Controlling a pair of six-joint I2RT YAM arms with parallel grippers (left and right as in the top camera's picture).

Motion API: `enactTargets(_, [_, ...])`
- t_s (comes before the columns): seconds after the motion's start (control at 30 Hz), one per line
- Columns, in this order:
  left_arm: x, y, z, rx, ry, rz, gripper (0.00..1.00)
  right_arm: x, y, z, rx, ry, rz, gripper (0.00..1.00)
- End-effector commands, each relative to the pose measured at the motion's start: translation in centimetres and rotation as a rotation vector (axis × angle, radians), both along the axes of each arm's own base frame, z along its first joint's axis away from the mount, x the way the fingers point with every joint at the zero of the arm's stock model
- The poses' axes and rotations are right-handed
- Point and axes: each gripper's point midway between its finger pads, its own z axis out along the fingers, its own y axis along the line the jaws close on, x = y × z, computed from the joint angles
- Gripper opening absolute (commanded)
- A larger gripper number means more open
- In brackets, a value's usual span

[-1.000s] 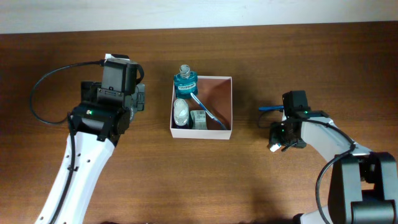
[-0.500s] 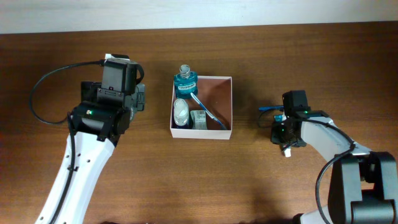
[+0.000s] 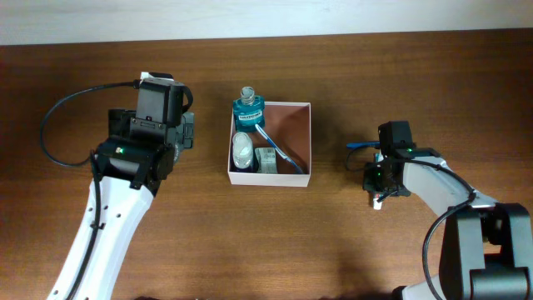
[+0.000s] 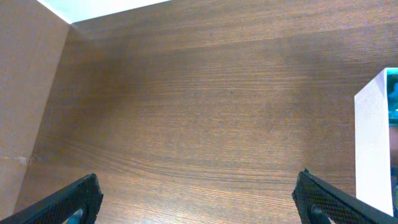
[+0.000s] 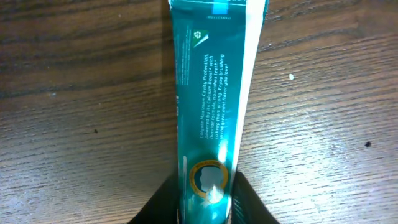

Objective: Pack container
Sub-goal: 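Lower the right gripper and grasp the toothpaste tube, then carry the toothpaste tube into the box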

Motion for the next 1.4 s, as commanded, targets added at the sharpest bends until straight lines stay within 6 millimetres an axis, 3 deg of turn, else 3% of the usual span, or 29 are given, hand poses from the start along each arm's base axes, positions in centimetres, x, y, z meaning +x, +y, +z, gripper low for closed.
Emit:
enactTargets(0.0, [0.1, 0.3, 0.7, 0.005, -0.019, 0.013, 0.99, -1.4, -0.1, -1.8, 0.002, 0.069, -0.011, 0.18])
enactTargets(0.2, [0.1, 0.3, 0.7, 0.005, -0.019, 0.013, 0.99, -1.4, 0.0, -1.8, 0.007, 0.069, -0.010, 0.17])
enactTargets(0.3, [0.1, 0.3, 0.7, 0.005, -0.019, 0.013, 0.99, -1.2, 0.4, -1.4, 0.026, 0.069, -0.008, 0.10])
enactTargets(0.53, [0.1, 0.3, 0.7, 0.005, -0.019, 0.013, 0.99, 0.3, 1.5, 2.2, 0.090, 0.055, 0.002, 0.04])
enactTargets(0.73, [0.1, 0.3, 0.7, 0.005, -0.019, 0.013, 0.99, 2.1, 5.2, 8.6, 0.227, 0.009, 0.068, 0.05])
enactTargets(0.93, [0.1, 0.3, 0.7, 0.005, -0.019, 0.013, 0.99, 4.2, 10.1, 13.2, 0.266, -0.105, 0.176, 0.04])
enactTargets(1.1, [0.1, 0.3, 0.7, 0.005, -0.019, 0.013, 0.99, 5.3, 14.9, 14.1, 0.298, -0.192, 0.255, 0.05])
enactTargets(1.37, [0.1, 0.3, 0.7, 0.005, -0.019, 0.013, 0.99, 6.2, 20.1, 14.8, 0.304, -0.307, 0.350, 0.05])
